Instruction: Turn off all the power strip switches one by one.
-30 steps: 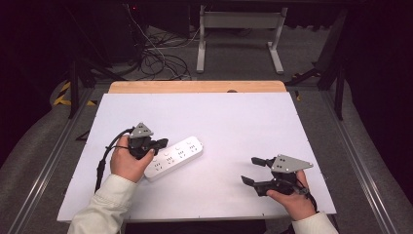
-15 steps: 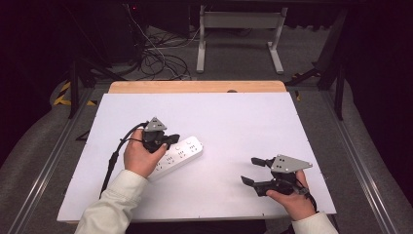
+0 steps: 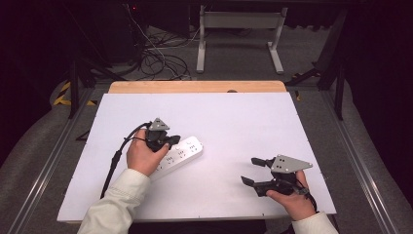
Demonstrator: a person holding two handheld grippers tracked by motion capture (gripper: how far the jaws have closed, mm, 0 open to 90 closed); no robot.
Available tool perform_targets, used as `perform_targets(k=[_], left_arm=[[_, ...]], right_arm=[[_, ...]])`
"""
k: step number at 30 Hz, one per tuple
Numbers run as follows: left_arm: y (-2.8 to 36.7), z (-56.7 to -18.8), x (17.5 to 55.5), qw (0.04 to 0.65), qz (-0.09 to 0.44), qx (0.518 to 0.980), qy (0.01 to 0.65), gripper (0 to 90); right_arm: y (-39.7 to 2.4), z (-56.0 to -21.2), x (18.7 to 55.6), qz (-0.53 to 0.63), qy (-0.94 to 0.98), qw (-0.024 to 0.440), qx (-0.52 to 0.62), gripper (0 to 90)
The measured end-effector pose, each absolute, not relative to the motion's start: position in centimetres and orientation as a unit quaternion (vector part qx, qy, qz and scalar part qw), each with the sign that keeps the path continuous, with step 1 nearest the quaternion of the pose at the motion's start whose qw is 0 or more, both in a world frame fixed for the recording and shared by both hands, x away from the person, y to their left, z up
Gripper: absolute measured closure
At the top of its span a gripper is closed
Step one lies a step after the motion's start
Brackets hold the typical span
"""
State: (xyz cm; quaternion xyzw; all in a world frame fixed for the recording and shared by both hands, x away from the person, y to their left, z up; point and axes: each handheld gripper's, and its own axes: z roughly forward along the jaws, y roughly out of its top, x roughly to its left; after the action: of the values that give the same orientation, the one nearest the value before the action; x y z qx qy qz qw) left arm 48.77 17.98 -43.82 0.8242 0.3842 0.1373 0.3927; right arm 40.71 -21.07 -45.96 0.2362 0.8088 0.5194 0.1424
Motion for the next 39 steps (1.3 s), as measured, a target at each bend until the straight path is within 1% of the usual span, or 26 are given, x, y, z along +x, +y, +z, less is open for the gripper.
perform_targets(k=[5, 8, 13, 35, 39], left_arm=[[17.9, -44.1, 48.9, 0.379, 0.130, 0.829, 0.391, 90.0], [17.9, -44.3, 49.0, 0.371, 0.114, 0.831, 0.399, 90.0], [17.7, -44.6, 49.1, 0.361, 0.111, 0.834, 0.401, 90.0], [17.5, -45.3, 49.3, 0.342, 0.116, 0.846, 0.391, 90.0], [17.2, -45.5, 49.2, 0.336, 0.127, 0.850, 0.386, 90.0]], right_arm=[[-21.1, -46.0, 40.7, 0.519, 0.809, 0.142, 0.236, 26.6], [-21.0, -46.0, 40.7, 0.518, 0.810, 0.143, 0.235, 26.6], [-21.1, -46.0, 40.7, 0.519, 0.809, 0.142, 0.235, 26.6], [-21.0, -46.1, 40.7, 0.518, 0.810, 0.141, 0.236, 26.5], [-21.0, -46.1, 40.7, 0.517, 0.810, 0.141, 0.236, 26.5]])
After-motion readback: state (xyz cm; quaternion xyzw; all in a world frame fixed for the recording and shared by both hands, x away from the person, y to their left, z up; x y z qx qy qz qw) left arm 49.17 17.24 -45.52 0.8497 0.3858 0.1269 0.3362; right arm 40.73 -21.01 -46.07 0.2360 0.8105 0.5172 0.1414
